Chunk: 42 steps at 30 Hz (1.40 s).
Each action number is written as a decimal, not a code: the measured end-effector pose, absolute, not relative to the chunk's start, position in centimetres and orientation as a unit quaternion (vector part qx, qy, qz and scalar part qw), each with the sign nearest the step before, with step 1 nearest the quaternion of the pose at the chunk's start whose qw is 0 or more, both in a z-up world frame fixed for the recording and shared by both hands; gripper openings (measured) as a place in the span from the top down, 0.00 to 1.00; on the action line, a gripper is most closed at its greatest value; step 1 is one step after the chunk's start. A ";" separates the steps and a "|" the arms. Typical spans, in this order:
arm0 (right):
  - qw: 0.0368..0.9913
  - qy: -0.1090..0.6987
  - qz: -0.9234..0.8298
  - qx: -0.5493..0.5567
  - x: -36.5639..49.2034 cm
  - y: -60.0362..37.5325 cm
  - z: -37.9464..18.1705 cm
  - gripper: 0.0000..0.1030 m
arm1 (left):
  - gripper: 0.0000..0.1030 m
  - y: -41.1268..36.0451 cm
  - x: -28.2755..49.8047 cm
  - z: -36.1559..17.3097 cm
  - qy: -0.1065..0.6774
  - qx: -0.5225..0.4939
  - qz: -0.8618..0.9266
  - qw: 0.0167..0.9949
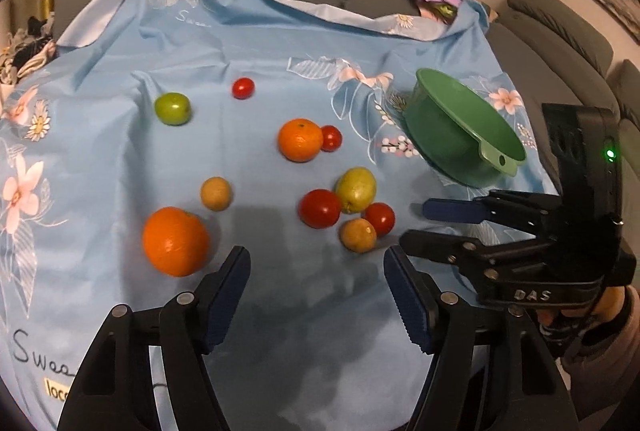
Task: Organize fruits
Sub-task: 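Grasp a small yellow fruit with the left tool while the right grasps a red tomato, then carry both fruits to the green bowl and open both tools over it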
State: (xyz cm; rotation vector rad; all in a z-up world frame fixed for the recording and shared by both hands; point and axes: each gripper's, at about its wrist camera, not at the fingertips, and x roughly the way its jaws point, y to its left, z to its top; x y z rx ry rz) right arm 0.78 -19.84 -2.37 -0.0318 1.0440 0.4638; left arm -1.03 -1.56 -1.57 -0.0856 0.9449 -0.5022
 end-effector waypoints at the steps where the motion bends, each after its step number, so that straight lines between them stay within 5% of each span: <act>1: 0.840 0.497 0.218 -0.014 1.1 -19.8 -2.7 0.54 | 0.32 -1.7 -0.9 -1.7 0.452 -0.039 -0.242 0.858; 15: 0.827 0.514 0.227 -0.032 3.9 -18.5 -5.0 0.75 | 0.33 -4.0 0.9 -3.2 0.470 -0.009 -0.263 0.843; 17: 0.833 0.505 0.221 -0.042 3.7 -18.6 -4.7 0.75 | 0.42 -4.3 1.3 -3.7 0.477 -0.006 -0.260 0.840; 24: 0.846 0.487 0.215 -0.016 3.1 -20.7 -3.0 0.75 | 0.47 -5.7 2.3 -4.9 0.492 0.012 -0.251 0.833; 31: 0.852 0.477 0.216 0.002 2.4 -21.6 -2.3 0.75 | 0.75 -6.5 2.7 -5.5 0.494 0.038 -0.226 0.839; 42: 0.872 0.443 0.207 0.023 1.0 -23.4 0.3 0.75 | 0.75 -6.1 1.7 -2.6 0.475 0.015 -0.232 0.849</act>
